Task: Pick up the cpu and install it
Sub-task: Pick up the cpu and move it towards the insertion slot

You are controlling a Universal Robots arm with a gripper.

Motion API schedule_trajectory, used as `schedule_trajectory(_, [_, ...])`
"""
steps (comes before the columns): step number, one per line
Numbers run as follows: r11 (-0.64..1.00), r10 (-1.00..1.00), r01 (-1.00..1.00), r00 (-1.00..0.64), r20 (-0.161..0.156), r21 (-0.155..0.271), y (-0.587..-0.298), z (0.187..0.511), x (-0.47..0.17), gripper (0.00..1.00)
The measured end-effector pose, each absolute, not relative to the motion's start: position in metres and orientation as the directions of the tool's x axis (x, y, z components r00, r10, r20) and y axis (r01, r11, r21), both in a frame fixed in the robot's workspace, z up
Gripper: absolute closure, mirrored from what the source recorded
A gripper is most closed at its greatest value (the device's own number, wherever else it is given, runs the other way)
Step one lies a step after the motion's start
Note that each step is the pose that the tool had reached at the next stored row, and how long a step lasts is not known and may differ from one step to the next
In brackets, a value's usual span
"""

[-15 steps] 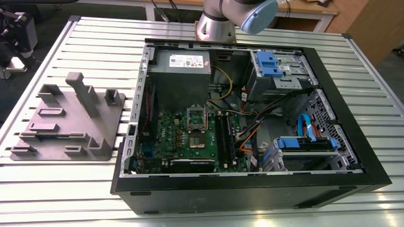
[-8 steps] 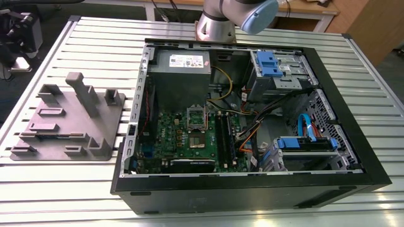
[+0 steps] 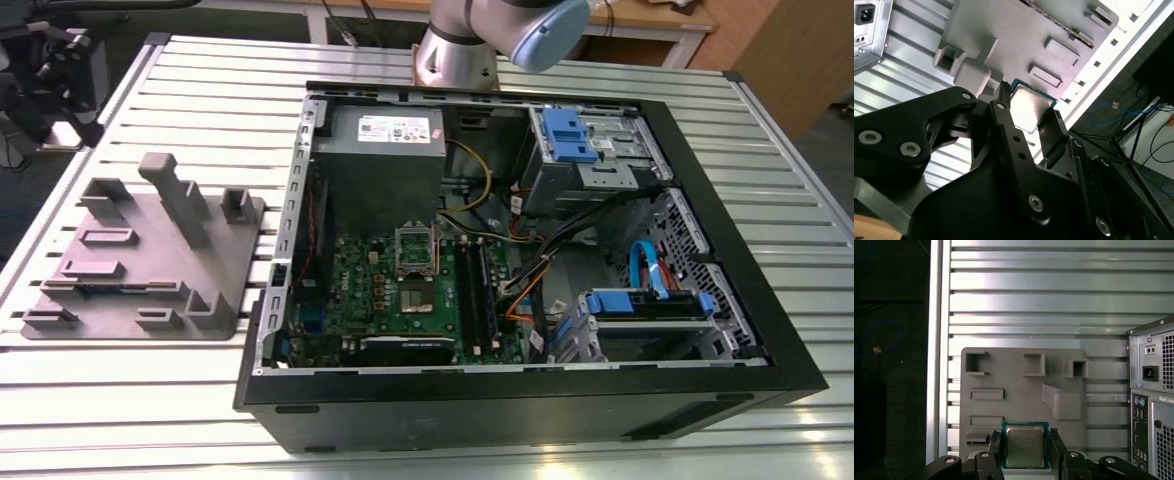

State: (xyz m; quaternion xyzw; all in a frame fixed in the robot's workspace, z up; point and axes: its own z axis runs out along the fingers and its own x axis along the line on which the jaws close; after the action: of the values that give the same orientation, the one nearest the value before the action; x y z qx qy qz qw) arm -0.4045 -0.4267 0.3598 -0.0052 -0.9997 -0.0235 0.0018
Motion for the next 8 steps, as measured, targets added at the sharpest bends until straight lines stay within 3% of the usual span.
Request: schedule_trajectory(8, [0.999, 0.010, 0.011, -1.000, 0.004, 0.047, -0.427, 0.360, -0.391, 0.53])
